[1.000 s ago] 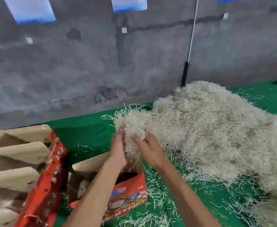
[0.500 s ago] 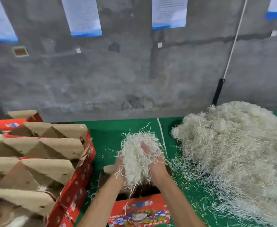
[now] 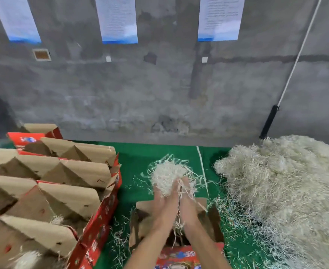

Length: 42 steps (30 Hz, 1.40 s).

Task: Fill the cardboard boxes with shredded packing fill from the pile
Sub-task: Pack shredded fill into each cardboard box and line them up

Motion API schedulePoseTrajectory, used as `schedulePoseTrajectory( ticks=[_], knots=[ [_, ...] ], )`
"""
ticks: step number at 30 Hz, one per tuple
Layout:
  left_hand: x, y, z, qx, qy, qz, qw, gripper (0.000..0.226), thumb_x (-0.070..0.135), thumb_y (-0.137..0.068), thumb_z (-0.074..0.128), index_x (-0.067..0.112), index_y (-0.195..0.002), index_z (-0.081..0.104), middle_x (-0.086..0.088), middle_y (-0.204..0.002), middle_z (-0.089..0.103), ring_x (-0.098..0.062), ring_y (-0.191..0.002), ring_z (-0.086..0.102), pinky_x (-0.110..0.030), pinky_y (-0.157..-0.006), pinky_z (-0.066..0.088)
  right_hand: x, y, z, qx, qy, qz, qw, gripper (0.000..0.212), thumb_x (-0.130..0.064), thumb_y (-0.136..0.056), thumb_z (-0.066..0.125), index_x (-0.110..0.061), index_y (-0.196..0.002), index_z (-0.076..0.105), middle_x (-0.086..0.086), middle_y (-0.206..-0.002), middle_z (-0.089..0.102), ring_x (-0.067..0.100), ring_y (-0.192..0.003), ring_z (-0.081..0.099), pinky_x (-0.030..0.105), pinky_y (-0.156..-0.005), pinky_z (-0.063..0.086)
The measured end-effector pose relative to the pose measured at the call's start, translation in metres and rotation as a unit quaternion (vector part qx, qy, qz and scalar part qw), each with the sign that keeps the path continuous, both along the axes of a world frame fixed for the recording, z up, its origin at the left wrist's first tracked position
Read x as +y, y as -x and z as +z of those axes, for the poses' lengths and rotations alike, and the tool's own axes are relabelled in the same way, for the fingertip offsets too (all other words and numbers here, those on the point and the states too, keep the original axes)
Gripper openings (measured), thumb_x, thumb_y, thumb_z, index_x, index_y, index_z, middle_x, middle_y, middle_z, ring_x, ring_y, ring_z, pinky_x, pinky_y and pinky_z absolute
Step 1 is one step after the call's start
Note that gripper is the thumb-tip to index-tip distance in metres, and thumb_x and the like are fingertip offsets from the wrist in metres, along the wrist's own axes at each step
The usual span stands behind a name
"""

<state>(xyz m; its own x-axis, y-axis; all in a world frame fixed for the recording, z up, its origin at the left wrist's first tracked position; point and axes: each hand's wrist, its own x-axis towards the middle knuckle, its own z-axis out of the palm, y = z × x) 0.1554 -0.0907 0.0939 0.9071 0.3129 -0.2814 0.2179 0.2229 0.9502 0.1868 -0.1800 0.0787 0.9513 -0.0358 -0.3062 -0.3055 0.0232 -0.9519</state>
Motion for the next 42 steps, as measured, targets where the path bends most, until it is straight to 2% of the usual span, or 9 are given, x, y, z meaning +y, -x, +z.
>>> schedulePoseTrajectory(
  ticks=[9, 15, 18, 20, 26, 30, 34, 38, 42],
  knots=[
    [0.034, -0.01, -0.008, 0.068, 0.136, 0.046, 0.987, 0.062, 0.042, -0.103, 0.046, 0.008, -0.153, 0.032, -0.015, -0.155, 0.038, -0.034, -0.141, 0.038, -0.049, -0.118, 0.029, -0.03, 0.016, 0.021, -0.111, 0.026, 0.038, 0.993, 0.045, -0.047, -0.096, 0.057, -0.034, -0.138, 0.048, -0.017, -0.122, 0.055, 0.031, -0.119, 0.06, 0.052, -0.106, 0.044],
    [0.047, 0.002, -0.014, 0.003, -0.138, 0.069, 0.988, 0.031, 0.031, -0.104, 0.046, 0.004, -0.119, 0.053, -0.008, -0.095, 0.056, -0.025, -0.088, 0.058, -0.044, -0.082, 0.049, -0.027, 0.017, 0.027, -0.115, 0.096, 0.027, 0.988, 0.097, -0.063, -0.073, 0.062, -0.029, -0.156, 0.026, 0.008, -0.086, 0.07, 0.01, -0.043, 0.044, 0.024, -0.043, 0.048],
    [0.083, 0.006, -0.001, -0.042, -0.087, 0.116, 0.989, 0.043, 0.053, -0.092, 0.057, 0.012, -0.08, 0.051, -0.006, -0.064, 0.05, -0.022, -0.057, 0.05, -0.053, -0.06, 0.039, -0.047, 0.01, 0.032, -0.133, 0.099, -0.03, 0.986, 0.104, -0.074, -0.074, 0.062, -0.02, -0.156, 0.027, 0.008, -0.121, 0.064, 0.012, -0.099, 0.067, 0.053, -0.095, 0.054],
    [0.081, 0.001, 0.004, -0.024, -0.046, 0.148, 0.988, 0.035, 0.038, -0.101, 0.055, 0.005, -0.11, 0.058, -0.016, -0.096, 0.065, -0.03, -0.085, 0.062, -0.051, -0.081, 0.049, -0.042, 0.013, 0.032, -0.128, 0.045, -0.063, 0.989, 0.094, -0.064, -0.081, 0.065, -0.021, -0.156, 0.028, 0.019, -0.149, 0.046, 0.035, -0.125, 0.057, 0.054, -0.1, 0.05],
    [0.012, 0.025, 0.003, 0.023, -0.106, -0.032, 0.994, 0.069, 0.07, -0.09, 0.051, 0.014, -0.129, 0.045, -0.011, -0.11, 0.062, -0.026, -0.089, 0.063, -0.035, -0.084, 0.052, -0.014, 0.035, -0.001, -0.129, -0.012, 0.075, 0.989, 0.043, -0.03, -0.105, 0.048, -0.005, -0.139, 0.051, 0.013, -0.093, 0.066, 0.024, -0.065, 0.062, 0.023, -0.044, 0.053],
    [0.072, 0.015, 0.0, -0.009, -0.082, 0.1, 0.992, 0.039, 0.041, -0.097, 0.058, 0.012, -0.075, 0.044, -0.002, -0.068, 0.038, -0.012, -0.053, 0.036, -0.028, -0.055, 0.03, -0.051, 0.014, 0.013, -0.108, 0.04, -0.071, 0.991, 0.084, -0.055, -0.088, 0.066, -0.023, -0.155, 0.027, 0.001, -0.117, 0.071, 0.023, -0.099, 0.069, 0.039, -0.082, 0.058],
    [0.044, 0.015, -0.005, 0.0, -0.031, 0.067, 0.997, 0.039, 0.023, -0.102, 0.052, 0.018, -0.14, 0.044, -0.005, -0.129, 0.059, -0.019, -0.106, 0.063, -0.04, -0.09, 0.055, -0.033, 0.017, -0.001, -0.136, 0.052, -0.036, 0.989, 0.051, -0.052, -0.096, 0.055, -0.034, -0.143, 0.047, -0.006, -0.072, 0.061, 0.003, -0.047, 0.051, 0.027, -0.046, 0.05],
    [0.011, 0.021, -0.007, -0.007, -0.07, -0.012, 0.997, 0.055, 0.022, -0.1, 0.054, 0.022, -0.15, 0.03, -0.001, -0.153, 0.038, -0.019, -0.133, 0.046, -0.043, -0.113, 0.037, -0.011, 0.026, -0.006, -0.172, -0.011, 0.059, 0.983, 0.036, -0.022, -0.101, 0.056, -0.038, -0.133, 0.056, -0.004, -0.103, 0.072, 0.018, -0.083, 0.072, 0.035, -0.071, 0.06],
    [0.071, 0.009, 0.001, -0.026, -0.083, 0.088, 0.992, 0.017, 0.013, -0.095, 0.064, 0.008, -0.111, 0.058, 0.0, -0.089, 0.059, -0.012, -0.07, 0.056, -0.028, -0.063, 0.047, -0.054, 0.021, 0.024, -0.2, 0.004, -0.045, 0.979, 0.045, -0.074, -0.071, 0.072, -0.057, -0.11, 0.059, -0.013, -0.078, 0.067, 0.01, -0.072, 0.066, 0.027, -0.07, 0.058]
  ],
)
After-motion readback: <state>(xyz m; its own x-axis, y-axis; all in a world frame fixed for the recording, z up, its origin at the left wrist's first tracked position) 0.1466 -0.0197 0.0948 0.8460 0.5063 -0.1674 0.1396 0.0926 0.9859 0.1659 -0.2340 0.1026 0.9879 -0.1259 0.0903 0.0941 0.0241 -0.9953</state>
